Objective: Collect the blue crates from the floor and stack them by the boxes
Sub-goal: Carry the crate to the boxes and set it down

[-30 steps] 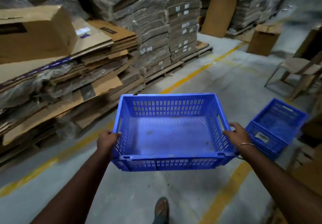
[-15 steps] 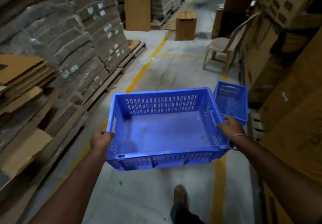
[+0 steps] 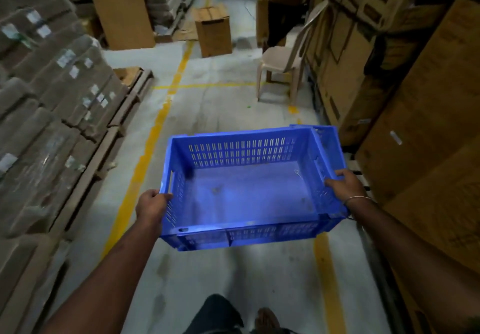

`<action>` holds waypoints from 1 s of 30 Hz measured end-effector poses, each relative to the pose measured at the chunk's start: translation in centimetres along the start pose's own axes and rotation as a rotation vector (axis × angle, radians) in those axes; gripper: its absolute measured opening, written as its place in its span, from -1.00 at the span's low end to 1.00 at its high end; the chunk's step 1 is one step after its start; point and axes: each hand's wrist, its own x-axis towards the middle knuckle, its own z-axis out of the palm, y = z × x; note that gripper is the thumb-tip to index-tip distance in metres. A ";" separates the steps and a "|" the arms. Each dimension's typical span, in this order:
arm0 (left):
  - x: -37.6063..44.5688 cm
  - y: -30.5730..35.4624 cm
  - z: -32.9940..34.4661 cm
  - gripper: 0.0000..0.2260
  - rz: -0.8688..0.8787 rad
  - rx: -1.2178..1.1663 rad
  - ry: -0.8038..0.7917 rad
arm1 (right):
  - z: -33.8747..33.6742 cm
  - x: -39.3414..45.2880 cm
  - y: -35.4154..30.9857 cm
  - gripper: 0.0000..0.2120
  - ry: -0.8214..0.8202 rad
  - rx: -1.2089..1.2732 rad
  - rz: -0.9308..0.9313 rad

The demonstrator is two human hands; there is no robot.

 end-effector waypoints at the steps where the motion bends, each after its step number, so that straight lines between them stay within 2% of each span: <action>1: 1.9 1.3 0.9 -0.78 0.002 -0.001 -0.026 | 0.6 1.2 -0.6 -0.67 0.019 0.013 0.035; 8: 17.6 9.4 8.6 -0.74 0.057 0.092 -0.207 | 6.1 8.6 -4.9 -0.70 0.134 0.083 0.188; 12: 28.3 12.6 13.6 -0.67 0.122 0.203 -0.345 | 8.7 14.0 -2.9 -0.68 0.215 0.142 0.306; 16: 28.0 20.9 17.9 -0.81 0.223 0.347 -0.425 | 10.2 13.4 -4.1 -0.76 0.246 0.212 0.448; 19: 30.9 24.0 23.8 -0.74 0.254 0.396 -0.530 | 10.4 14.4 -1.6 -0.67 0.265 0.273 0.549; 21: 33.8 25.0 29.2 -0.75 0.269 0.429 -0.598 | 10.6 15.0 -0.8 -0.75 0.265 0.306 0.598; 23: 33.4 27.3 33.7 -0.79 0.278 0.473 -0.642 | 10.6 15.9 -0.3 -0.81 0.315 0.330 0.672; 27: 31.8 30.3 42.6 -0.85 0.302 0.506 -0.743 | 11.3 19.8 7.4 -0.48 0.373 0.368 0.805; 28: 32.5 30.5 45.3 -0.84 0.305 0.526 -0.768 | 11.1 20.5 6.9 -0.47 0.386 0.341 0.829; 30: 33.7 30.7 50.5 -0.82 0.324 0.579 -0.813 | 10.0 21.4 2.3 -0.59 0.391 0.255 0.842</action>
